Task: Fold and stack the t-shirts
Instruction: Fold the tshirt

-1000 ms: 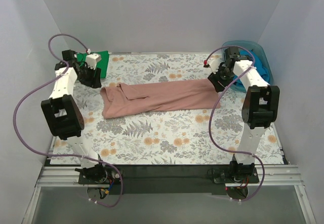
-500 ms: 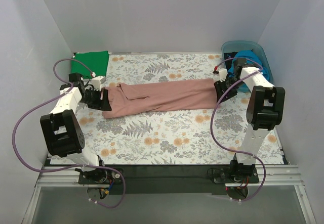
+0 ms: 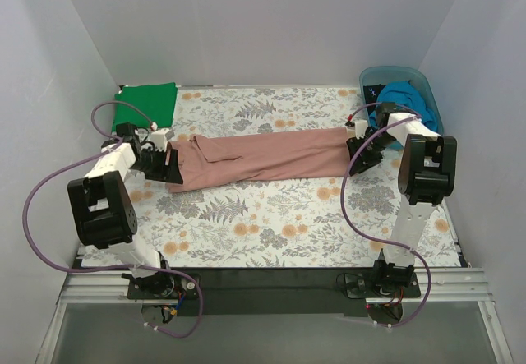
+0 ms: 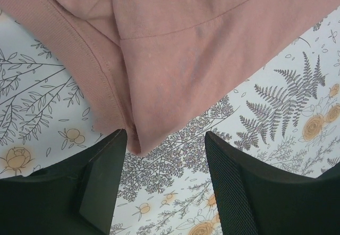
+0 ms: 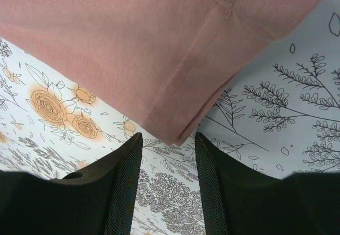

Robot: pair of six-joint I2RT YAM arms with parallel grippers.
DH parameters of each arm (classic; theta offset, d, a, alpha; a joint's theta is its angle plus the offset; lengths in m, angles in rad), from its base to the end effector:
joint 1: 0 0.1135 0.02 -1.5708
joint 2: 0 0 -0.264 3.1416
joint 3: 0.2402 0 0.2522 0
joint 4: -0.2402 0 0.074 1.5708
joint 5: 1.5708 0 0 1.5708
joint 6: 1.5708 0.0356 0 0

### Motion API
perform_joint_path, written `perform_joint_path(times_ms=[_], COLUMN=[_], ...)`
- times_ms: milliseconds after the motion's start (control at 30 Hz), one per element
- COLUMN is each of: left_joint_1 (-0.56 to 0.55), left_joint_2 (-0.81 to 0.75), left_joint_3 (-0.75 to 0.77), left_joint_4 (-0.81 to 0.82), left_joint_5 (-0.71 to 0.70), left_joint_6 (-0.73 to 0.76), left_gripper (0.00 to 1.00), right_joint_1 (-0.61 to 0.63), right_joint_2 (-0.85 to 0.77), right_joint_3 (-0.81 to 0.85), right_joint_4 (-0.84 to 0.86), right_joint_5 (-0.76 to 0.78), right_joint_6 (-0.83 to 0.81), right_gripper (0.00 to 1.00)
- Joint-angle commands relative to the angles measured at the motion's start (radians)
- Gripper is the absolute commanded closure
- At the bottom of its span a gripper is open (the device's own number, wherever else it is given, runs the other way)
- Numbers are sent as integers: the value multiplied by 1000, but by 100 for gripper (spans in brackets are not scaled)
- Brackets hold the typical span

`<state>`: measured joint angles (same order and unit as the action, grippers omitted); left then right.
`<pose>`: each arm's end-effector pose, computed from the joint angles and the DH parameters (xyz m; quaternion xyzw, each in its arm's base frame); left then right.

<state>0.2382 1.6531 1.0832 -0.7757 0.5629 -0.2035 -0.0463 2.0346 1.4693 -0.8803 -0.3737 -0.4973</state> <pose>0.2995 0.0532 0.1935 -0.1787 0.9382 -0.2741 0.1127 0.3907 -0.0051 0.1628 -0.2306 0.9532 0.1621 0.1090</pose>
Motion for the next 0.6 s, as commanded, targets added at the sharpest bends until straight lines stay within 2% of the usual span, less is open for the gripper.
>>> perform_joint_path(times_ms=[0,133,400,467,567], left_joint_1=[4,3,3,3,3], left_joint_2=[-4,5,34,42,48], left_joint_3=[-11,-9,15,18,20], left_joint_4=[27,35,36,36,38], left_joint_5=[6,14,25,28,29], left_joint_6=[-1,0,-5,-5,-8], left_gripper=[40,40,40,40,40], right_joint_1=[0,-4,-6,-6,-6], right_joint_2=[-8,-1,42,50,58], right_joint_3=[-3,40,83,88,100], right_joint_4=[12,10,0,1,0], right_joint_5=[-30,-31,-79,-82,-85], right_joint_6=[23,46,71,75,85], right_gripper=[49,44,50,53,63])
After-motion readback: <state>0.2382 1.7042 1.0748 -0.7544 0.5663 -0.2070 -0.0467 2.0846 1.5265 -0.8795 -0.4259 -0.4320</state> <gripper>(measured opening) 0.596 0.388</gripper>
